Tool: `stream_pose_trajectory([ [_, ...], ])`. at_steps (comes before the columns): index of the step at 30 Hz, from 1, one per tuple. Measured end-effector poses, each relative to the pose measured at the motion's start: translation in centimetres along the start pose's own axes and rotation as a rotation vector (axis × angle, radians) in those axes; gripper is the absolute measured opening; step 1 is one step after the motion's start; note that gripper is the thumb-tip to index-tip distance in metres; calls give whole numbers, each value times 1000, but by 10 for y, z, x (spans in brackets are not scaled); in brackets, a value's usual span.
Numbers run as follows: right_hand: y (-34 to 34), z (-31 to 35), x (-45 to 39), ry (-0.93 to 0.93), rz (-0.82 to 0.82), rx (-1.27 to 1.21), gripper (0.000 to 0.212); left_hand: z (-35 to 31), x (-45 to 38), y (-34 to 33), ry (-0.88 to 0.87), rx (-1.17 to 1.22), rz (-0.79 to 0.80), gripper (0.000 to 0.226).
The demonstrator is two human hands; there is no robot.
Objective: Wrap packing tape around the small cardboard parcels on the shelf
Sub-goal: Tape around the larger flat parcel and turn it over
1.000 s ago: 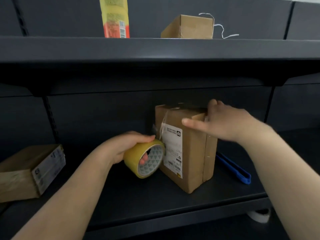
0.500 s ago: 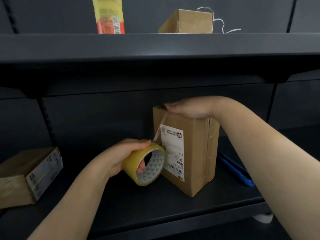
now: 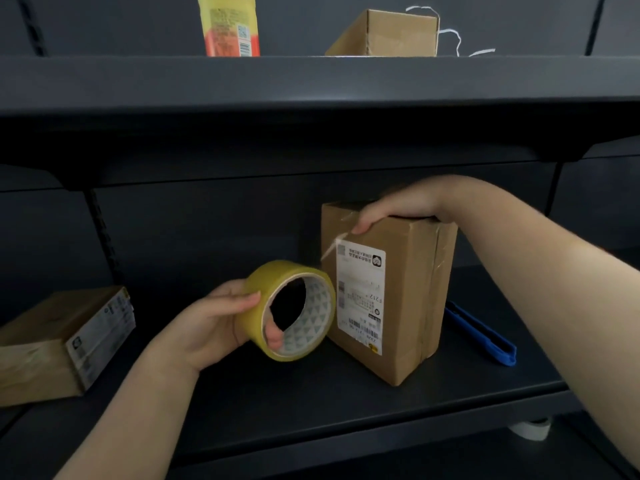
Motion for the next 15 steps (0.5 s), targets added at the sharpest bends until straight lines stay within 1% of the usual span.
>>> stream_pose_trajectory([
  [2,0,-1,0,-4,-3,-33,41,-5,2,-1,64,-96,-47,44],
  [4,2,-4,1,-9,-23,-52,44,-7,3,-4,181,-258,-104,49],
  [6,7,-12,2,-36,-64,-105,48,-3,3,-2,298,-413,-227,54],
  [7,8,-15,4,-43,-65,-134,45,1,4,0,325,-447,-258,58],
  [9,10,-17,8,-51,-69,-185,41,6,6,3,293,-392,-254,57],
  [11,14,-18,10,-37,-99,-270,47,5,9,12,141,-198,-197,47],
  [12,15,-19,11,-13,-107,-332,53,0,11,19,41,-91,-120,42],
  [14,18,-23,12,35,-102,-473,59,-12,17,22,-113,133,130,31],
  [15,16,-24,13,55,-93,-526,58,-14,18,24,-128,164,211,29],
])
Point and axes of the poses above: each hand's wrist, its own x-axis away from the middle knuckle, its own y-axis out of the back of the hand, z = x × y, the point moved 4 cm from there along -x, towards the middle knuckle, and after that the axes turned 7 degrees about -x, right-handed, at the moved point
